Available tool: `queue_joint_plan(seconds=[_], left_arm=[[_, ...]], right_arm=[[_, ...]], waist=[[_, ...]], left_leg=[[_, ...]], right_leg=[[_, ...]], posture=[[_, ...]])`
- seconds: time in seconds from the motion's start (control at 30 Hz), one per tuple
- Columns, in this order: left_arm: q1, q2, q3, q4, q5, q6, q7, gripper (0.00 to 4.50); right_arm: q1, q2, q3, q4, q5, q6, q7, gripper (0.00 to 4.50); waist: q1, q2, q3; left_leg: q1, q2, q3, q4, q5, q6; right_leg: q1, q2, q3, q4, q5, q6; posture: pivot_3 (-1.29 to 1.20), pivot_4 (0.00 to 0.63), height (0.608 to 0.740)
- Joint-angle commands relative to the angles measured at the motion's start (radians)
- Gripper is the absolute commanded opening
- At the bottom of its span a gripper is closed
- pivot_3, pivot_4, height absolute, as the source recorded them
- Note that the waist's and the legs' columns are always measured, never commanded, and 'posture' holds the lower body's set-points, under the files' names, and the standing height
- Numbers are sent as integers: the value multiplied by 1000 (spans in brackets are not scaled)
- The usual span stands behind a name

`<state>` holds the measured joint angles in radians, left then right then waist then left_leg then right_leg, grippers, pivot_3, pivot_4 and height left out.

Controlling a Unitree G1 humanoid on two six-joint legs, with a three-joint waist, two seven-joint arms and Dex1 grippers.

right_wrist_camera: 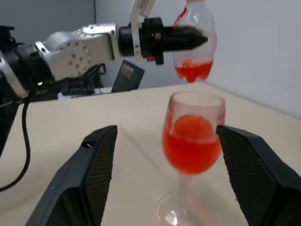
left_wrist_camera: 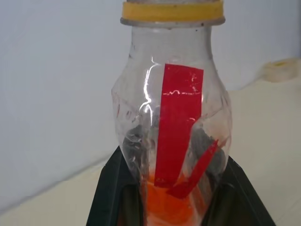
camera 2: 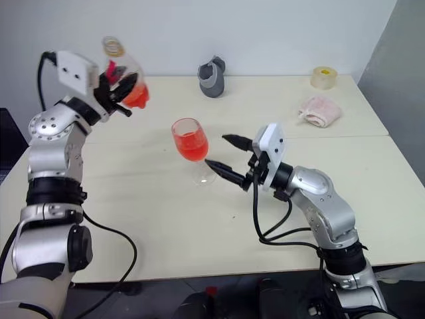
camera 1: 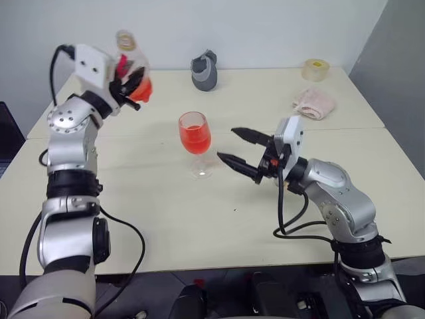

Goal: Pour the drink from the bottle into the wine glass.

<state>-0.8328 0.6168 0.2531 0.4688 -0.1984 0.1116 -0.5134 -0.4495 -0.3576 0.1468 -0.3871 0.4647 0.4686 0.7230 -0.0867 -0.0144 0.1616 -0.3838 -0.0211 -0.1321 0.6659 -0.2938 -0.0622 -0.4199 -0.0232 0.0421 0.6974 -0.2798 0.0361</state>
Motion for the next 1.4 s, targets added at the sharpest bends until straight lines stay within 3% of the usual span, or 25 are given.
queue_joint_plan(seconds=[0.03, 0.23, 0.4, 0.67, 1.0, 1.37, 1.4], left_arm=[[97, -19, 86, -159, -33, 79, 122, 1007], [265, -107, 152, -328, -94, 171, 231, 1007], [369, -147, 145, -306, -99, 113, 209, 1007], [388, -191, 116, -206, -82, 36, 200, 1007], [365, -181, 86, -124, -66, -22, 181, 1007], [394, -176, 94, -160, -75, -1, 180, 4448], [402, -176, 95, -172, -76, 4, 181, 4484]], right_arm=[[40, -24, 17, -61, 1, -33, 36, 3615], [120, -27, 38, -73, -20, -67, 36, 3615], [164, -37, 44, -64, -38, -114, 51, 3615], [185, -25, 52, -51, -59, -150, 46, 3615], [178, -5, 57, -40, -78, -164, 28, 3615], [131, 4, 46, 10, -83, -176, 39, 3615], [129, 4, 47, 13, -83, -177, 40, 3615]], waist=[[1, -1, -1], [11, -2, -2], [26, -4, -3], [39, -4, -3], [42, -4, -3], [42, -4, -3], [41, -4, -3]], left_leg=[[0, 0, 0, 0, 0, 0], [0, 0, 0, 1, 0, 0], [0, 0, 1, 1, 0, 0], [1, -1, 2, 2, 0, 0], [2, -1, 2, 1, 0, 0], [2, -1, 1, 1, 0, 0], [2, -1, 1, 1, 0, 0]], right_leg=[[0, 0, 0, 0, 0, 0], [1, -1, 0, -1, 0, 0], [1, -2, 0, -1, 0, 0], [3, -2, 0, -2, 0, 0], [4, -2, 0, -3, 0, 0], [5, -2, 0, -4, 0, 0], [5, -2, 0, -4, 0, 0]], posture=[[0, 150, 740], [0, 150, 740], [0, 150, 740], [0, 150, 740], [0, 150, 740], [0, 150, 740], [0, 150, 740]])
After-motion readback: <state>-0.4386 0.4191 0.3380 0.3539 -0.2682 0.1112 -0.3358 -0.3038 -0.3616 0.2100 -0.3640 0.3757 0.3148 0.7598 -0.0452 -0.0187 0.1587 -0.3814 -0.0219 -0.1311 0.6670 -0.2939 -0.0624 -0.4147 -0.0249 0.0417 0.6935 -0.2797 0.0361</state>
